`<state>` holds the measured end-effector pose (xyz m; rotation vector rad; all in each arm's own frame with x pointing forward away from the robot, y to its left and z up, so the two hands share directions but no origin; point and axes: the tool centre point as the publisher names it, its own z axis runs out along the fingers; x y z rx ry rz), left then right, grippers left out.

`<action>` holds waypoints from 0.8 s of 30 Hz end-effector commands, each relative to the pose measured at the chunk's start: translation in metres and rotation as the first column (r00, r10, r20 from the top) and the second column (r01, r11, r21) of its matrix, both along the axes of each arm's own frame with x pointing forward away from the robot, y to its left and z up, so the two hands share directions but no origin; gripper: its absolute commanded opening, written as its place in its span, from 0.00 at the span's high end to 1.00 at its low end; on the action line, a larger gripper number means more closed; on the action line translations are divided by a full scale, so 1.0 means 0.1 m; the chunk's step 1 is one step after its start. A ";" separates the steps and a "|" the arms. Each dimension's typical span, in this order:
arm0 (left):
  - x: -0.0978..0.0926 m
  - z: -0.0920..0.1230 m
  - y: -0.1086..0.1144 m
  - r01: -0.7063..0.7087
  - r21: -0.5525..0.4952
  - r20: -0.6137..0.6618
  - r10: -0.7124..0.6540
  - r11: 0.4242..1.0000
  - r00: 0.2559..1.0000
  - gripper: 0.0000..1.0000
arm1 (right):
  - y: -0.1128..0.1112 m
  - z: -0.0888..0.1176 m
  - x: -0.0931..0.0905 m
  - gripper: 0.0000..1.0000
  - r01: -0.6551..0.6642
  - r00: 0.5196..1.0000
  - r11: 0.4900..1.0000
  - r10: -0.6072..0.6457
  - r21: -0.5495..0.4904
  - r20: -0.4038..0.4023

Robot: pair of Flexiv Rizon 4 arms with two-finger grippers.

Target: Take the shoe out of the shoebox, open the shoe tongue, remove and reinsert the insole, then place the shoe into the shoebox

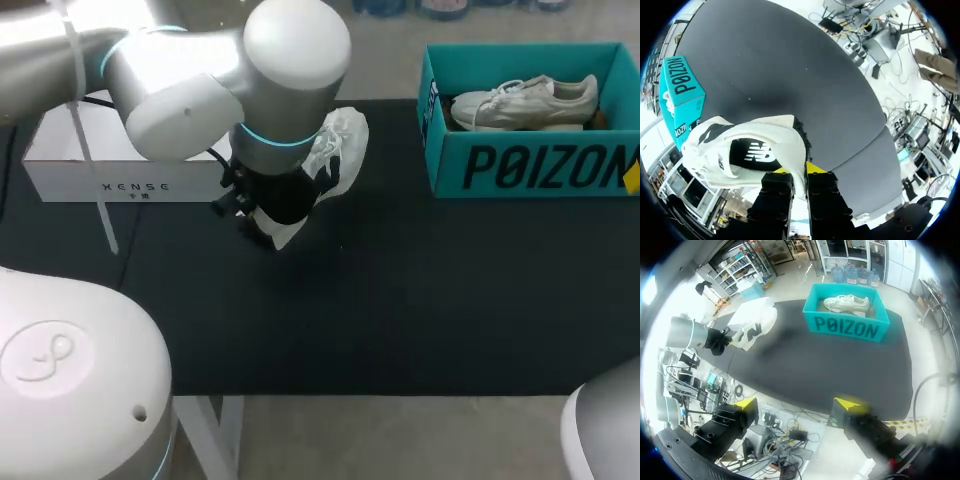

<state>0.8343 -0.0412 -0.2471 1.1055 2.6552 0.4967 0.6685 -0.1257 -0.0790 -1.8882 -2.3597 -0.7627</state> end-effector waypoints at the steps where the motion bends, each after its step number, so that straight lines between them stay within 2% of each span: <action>1: 0.04 0.18 0.54 0.096 -0.106 0.043 -0.092 0.990 0.995 1.00 | 0.00 0.01 0.03 0.00 -0.002 1.000 1.000 0.002 -0.001 -0.007; 5: 0.14 0.25 0.90 0.122 -0.128 0.034 -0.118 0.984 0.992 1.00 | 0.00 0.01 0.03 0.00 -0.002 1.000 1.000 0.002 -0.001 -0.007; 10: 0.23 0.40 1.37 0.195 -0.075 0.029 -0.193 0.978 0.981 1.00 | 0.00 0.01 0.03 0.00 -0.002 1.000 1.000 0.002 -0.001 -0.007; 17: 0.40 0.56 2.02 0.207 -0.011 0.017 -0.207 0.978 0.978 1.00 | 0.00 0.01 0.03 0.00 -0.002 1.000 1.000 0.002 -0.001 -0.007; 24: 0.56 0.67 2.52 0.238 0.003 0.006 -0.238 0.971 0.971 1.00 | 0.00 0.01 0.03 0.00 -0.002 1.000 1.000 0.002 -0.001 -0.007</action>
